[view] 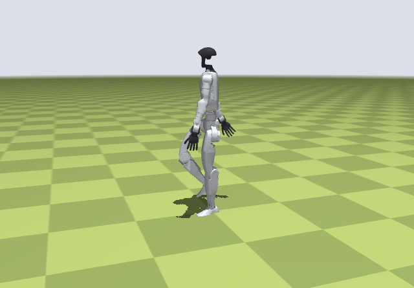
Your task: In place motions
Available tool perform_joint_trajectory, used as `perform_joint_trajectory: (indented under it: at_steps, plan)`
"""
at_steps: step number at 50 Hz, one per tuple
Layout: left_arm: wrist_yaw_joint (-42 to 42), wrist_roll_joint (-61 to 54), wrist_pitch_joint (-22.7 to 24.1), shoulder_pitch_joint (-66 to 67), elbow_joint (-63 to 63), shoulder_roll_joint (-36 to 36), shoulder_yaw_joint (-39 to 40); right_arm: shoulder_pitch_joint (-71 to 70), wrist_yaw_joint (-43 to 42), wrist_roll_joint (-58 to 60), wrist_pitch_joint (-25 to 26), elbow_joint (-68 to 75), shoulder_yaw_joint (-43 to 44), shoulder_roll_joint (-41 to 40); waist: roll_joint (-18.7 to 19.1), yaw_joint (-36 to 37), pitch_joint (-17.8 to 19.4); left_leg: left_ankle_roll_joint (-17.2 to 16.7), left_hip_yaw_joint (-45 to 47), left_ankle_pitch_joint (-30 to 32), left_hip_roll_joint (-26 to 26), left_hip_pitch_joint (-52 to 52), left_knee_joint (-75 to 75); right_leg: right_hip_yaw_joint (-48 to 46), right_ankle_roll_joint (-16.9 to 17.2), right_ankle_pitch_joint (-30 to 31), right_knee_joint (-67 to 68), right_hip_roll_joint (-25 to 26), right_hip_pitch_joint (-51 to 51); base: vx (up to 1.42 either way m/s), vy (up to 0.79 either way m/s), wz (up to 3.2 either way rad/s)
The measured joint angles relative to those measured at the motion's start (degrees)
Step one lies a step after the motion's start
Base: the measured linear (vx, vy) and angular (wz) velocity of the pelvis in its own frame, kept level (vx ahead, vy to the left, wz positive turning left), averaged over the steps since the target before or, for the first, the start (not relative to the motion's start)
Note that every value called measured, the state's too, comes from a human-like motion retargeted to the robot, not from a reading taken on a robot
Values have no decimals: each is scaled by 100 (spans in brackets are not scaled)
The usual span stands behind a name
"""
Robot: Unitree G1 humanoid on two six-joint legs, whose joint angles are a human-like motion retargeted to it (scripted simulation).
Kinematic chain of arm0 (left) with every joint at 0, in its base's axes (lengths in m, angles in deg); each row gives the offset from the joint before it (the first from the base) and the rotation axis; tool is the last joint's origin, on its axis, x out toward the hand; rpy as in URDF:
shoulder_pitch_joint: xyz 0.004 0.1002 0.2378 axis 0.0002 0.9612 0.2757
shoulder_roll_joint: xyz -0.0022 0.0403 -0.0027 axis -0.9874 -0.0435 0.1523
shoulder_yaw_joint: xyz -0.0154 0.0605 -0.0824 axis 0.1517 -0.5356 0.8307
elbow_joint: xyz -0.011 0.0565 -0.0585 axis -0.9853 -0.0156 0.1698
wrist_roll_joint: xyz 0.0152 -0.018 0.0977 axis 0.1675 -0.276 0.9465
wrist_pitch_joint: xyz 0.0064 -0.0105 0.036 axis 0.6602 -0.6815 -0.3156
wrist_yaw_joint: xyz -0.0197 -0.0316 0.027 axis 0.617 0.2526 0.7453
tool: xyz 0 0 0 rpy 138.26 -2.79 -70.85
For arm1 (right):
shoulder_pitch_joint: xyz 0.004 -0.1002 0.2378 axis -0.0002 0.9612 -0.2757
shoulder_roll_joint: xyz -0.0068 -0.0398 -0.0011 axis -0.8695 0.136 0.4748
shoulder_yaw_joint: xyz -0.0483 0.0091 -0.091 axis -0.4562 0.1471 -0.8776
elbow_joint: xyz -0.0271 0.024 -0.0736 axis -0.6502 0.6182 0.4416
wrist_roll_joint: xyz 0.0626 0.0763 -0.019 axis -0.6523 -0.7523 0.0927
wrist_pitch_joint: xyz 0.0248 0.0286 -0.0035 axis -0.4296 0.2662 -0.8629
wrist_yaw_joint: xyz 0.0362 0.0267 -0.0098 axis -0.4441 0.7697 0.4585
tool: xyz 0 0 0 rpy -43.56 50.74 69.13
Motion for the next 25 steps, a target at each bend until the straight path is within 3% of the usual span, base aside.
perform_joint_trajectory:
  at_steps: [6,7,8,10,13,15,17,19,22,25]
  plan:
    - [-24,33,20,754,365,477,374,-55,-23,12,45,-48,-199,-62,-180,324,-140,-12,-47,-360,-139,306,382,-157,-225,538,-4102,475,2751,22,-3,-16]
    - [-58,-15,59,933,432,556,449,-113,-52,55,62,-107,-251,-82,-227,331,-105,-17,-137,-408,-171,337,571,-356,-202,336,-4930,490,3322,20,-8,32]
    - [-68,-89,99,1130,511,615,539,-162,-95,115,72,-196,-322,-99,-270,436,-116,-40,-105,-412,-188,334,801,-605,-205,-353,-5554,458,3799,19,-10,1]
    - [-10,-196,153,1460,762,659,788,-287,-104,262,69,-411,-499,-136,-416,532,-202,-87,119,27,-202,172,1557,-1036,-598,-723,-6486,368,4238,7,-11,3]
    - [18,-348,75,1474,1321,571,1110,-762,103,497,8,-1064,-500,-216,-562,900,-266,-151,-171,1618,29,-1600,3939,-863,-431,-406,-7075,151,4109,-38,-13,17]
    - [2,-635,82,1461,1652,470,1156,-1104,243,547,-165,-1564,-539,-186,-592,1066,-63,56,-547,1420,124,-2698,5509,-1172,-466,-175,-7289,131,4081,-40,-9,-11]
    - [137,-660,11,1607,1795,448,1324,-1445,376,591,-332,-1995,-715,-73,-789,1487,216,93,-271,981,522,-3384,6704,-933,-597,-115,-7246,26,4073,-20,2,-132]
    - [118,-590,-139,1862,1795,514,1471,-1678,369,747,-386,-2353,-771,-55,-878,1590,221,247,-158,794,656,-4022,7443,-725,-628,-97,-7143,-109,3910,-1,4,-87]
    - [31,-539,-161,2261,1795,558,1509,-1806,211,690,-448,-2763,-820,-134,-879,1513,125,472,-200,559,838,-4696,8141,-656,-707,-85,-7085,-107,3785,10,2,-21]
    - [77,-378,-180,2316,1795,559,1524,-1910,191,199,-616,-3003,-827,-197,-856,1506,226,611,-94,474,1013,-4631,8084,-599,-759,-124,-7041,-73,3812,-1,1,-13]
